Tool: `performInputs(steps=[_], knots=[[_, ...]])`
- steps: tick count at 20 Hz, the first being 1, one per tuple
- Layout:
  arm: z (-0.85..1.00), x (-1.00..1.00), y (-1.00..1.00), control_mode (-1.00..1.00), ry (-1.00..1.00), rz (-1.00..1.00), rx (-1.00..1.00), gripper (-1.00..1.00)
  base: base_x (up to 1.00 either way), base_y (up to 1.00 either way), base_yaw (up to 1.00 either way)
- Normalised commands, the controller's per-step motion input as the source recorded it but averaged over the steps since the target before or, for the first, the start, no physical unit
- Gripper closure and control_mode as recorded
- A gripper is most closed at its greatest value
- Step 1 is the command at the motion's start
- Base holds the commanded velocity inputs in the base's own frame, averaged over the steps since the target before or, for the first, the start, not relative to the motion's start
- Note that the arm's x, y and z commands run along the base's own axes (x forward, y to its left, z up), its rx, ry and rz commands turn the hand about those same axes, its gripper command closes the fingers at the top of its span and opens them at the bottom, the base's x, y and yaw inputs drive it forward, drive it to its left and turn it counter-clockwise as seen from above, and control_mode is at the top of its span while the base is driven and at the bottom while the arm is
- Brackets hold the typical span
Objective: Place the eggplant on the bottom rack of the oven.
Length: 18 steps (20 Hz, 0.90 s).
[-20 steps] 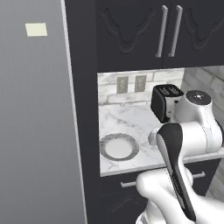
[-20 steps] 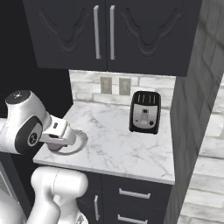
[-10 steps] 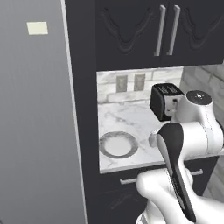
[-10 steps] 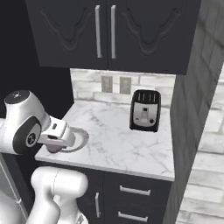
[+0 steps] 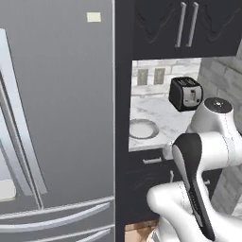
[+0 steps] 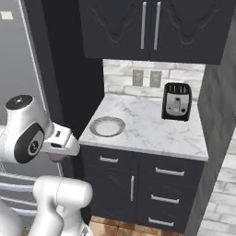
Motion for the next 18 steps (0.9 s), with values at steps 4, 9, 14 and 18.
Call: performInputs(steps=[4,9,14,18], knots=[[0.00,0.00,0.00,1.00,0.00,0.00,0.00,1.00,-0.79,1.00,0.13],[0.00,0.00,0.00,1.00,0.00,0.00,0.00,1.00,-0.25,1.00,0.23],[0.00,0.00,0.00,1.00,0.00,0.00,0.00,1.00,0.00,1.00,0.25],[0.00,0.00,0.00,1.00,0.00,0.00,0.00,1.00,0.09,1.00,0.26]])
